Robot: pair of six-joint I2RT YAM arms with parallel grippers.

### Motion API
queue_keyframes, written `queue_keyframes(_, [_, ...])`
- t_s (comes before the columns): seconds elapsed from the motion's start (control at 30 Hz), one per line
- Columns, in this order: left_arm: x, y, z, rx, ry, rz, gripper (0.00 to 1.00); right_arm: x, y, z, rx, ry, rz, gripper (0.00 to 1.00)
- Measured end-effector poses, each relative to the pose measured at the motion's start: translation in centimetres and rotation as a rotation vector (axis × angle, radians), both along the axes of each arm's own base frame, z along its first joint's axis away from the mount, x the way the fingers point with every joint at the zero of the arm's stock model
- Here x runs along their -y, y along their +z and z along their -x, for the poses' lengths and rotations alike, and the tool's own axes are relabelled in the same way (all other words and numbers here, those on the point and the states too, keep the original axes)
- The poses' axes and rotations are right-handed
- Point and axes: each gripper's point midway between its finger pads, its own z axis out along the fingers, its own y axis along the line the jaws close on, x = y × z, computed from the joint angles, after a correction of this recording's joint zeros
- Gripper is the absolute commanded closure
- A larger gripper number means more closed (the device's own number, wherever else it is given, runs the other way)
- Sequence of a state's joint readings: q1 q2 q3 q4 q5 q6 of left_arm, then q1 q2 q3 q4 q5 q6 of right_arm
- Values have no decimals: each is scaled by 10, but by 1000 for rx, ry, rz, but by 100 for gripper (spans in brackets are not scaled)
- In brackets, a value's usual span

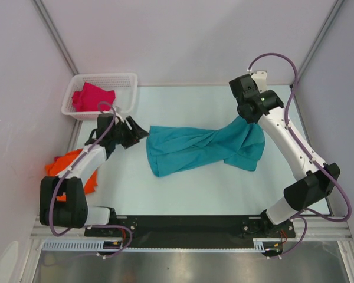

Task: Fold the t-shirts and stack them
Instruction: Flatten out the tshirt

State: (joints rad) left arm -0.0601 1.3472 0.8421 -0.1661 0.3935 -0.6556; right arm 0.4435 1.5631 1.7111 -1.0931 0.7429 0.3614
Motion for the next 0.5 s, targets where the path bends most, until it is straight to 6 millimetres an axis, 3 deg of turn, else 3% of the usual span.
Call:
queue_keyframes(0.3, [55, -61, 47, -93, -133, -64, 33, -6, 0, 2, -2, 17, 1, 100])
queue_keyframes(0.5, [63, -92, 54, -143, -134, -105, 34, -5, 1, 4, -3, 17, 2, 100])
